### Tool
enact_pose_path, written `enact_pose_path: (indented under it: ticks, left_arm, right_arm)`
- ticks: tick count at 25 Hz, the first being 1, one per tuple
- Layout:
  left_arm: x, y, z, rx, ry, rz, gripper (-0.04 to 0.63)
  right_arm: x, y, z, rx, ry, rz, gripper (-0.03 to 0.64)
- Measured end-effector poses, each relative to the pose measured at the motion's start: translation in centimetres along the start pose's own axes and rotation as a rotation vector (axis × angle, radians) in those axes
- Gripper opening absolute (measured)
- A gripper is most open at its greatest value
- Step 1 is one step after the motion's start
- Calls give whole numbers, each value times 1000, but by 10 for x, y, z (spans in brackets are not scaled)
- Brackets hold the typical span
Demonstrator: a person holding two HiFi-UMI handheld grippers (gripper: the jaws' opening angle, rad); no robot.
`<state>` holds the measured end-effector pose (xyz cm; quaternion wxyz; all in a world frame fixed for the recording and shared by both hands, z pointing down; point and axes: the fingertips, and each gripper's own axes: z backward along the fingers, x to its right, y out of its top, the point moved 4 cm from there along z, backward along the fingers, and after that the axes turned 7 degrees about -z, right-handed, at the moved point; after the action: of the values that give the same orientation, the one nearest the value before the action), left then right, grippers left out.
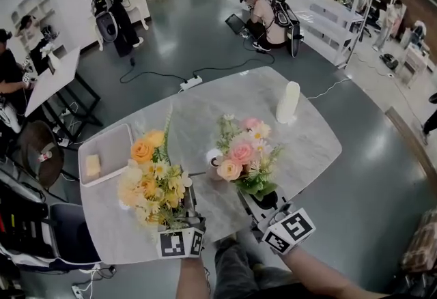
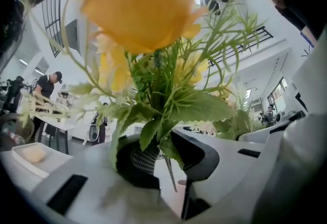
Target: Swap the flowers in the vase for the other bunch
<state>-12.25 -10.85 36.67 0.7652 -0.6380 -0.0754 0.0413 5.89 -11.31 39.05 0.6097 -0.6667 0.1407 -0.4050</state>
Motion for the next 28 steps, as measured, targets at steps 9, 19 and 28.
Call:
enact_pose_path:
  ticks: [9,19,28]
  left_arm:
    - [-41,2,19,-14,35,-2,80]
    - [-46,-4,38,-26,69,-20,80]
    - [-53,-8,53,-42,94,-29,81]
  right_arm:
    - [-21,0,-30,1,24,5,101]
    - [-16,4,-36,18,53,8,100]
    - [-14,6,-46,34,94,-16,101]
